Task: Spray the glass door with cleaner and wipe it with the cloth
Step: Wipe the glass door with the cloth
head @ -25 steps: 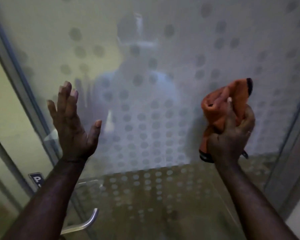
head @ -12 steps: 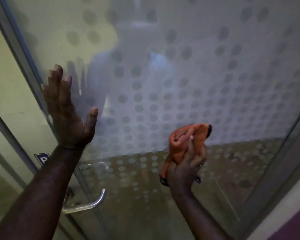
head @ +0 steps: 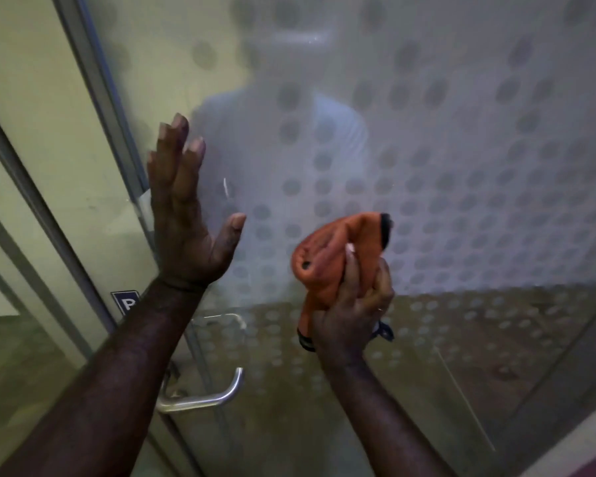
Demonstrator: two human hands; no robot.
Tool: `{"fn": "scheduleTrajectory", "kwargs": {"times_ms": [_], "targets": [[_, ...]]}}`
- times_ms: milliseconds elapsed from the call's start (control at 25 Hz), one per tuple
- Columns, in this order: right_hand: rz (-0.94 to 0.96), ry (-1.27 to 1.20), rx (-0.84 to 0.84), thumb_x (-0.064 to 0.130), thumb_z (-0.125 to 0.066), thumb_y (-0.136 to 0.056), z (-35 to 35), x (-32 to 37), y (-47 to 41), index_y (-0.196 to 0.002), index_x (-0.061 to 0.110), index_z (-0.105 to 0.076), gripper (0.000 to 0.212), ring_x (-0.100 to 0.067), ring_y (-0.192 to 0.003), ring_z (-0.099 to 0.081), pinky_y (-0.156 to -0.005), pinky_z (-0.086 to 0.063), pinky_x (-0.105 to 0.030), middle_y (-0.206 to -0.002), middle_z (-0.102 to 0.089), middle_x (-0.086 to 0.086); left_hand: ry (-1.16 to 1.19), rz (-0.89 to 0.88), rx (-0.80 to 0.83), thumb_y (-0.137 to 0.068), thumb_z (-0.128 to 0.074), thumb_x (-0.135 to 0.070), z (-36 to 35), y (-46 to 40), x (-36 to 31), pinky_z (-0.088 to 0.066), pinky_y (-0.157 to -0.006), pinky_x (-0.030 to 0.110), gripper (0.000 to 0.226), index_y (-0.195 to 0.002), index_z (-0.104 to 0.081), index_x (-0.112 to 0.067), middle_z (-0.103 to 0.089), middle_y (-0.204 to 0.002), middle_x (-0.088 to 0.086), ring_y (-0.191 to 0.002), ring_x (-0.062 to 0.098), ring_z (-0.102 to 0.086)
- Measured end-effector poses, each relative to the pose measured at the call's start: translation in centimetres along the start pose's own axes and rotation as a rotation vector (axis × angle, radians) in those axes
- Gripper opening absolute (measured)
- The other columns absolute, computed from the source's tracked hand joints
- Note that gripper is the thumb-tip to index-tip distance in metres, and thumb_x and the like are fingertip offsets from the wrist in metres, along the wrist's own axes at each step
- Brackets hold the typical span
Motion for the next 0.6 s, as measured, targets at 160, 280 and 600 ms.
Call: {"fn": "scheduleTrajectory", "kwargs": {"times_ms": [160,280,600], "targets": [[-0.163,0.057,0.183,0.022,-0.058,-0.06,-0.2,-0.2,6.5,-0.142,0.04,-0.024,0.091,-0.036,-0.112,-0.041,-0.085,-0.052,-0.055,-0.131,-0.031,-0.016,0.023,0.025,0.023,-0.098,-0.041,-0.05,0.3,-0.1,-0.1,-0.025,-0.111,0.072,0.067,-0.156,-0.014,-0.029,-0.028,-0.151,0.025,-0.141,0.054,-0.027],[-0.138,0.025,0.199,0.034,-0.058,-0.067,-1.6,3.4,8.2,-0.143,0.04,-0.027,0.082,-0.037,-0.103,-0.05,-0.08,-0.053,-0.05,-0.124,-0.039,-0.018,0.083,0.039,0.01,-0.097,-0.04,-0.055,0.6,0.2,0.1,-0.025,-0.112,0.071,0.069,-0.156,-0.015,-0.029,-0.022,-0.163,0.005,-0.146,0.046,-0.025],[0.205,0.057,-0.049,0.005,-0.075,-0.054,-0.2,7.8,-7.3,-0.134,0.028,-0.047,0.088,-0.032,-0.12,-0.041,-0.096,-0.035,-0.045,-0.14,-0.034,-0.012,0.243,0.137,-0.109,-0.095,-0.035,-0.065,1.2,0.1,0.1,-0.023,-0.116,0.068,0.071,-0.156,-0.017,-0.032,-0.017,-0.164,-0.009,-0.15,0.033,-0.022]]}}
Point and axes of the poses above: each hand's wrist, its own y-axis away from the middle knuckle, its own z-axis out of the back of the hand, x = y × z, the point moved 1 cm from there along -y, towards the middle knuckle
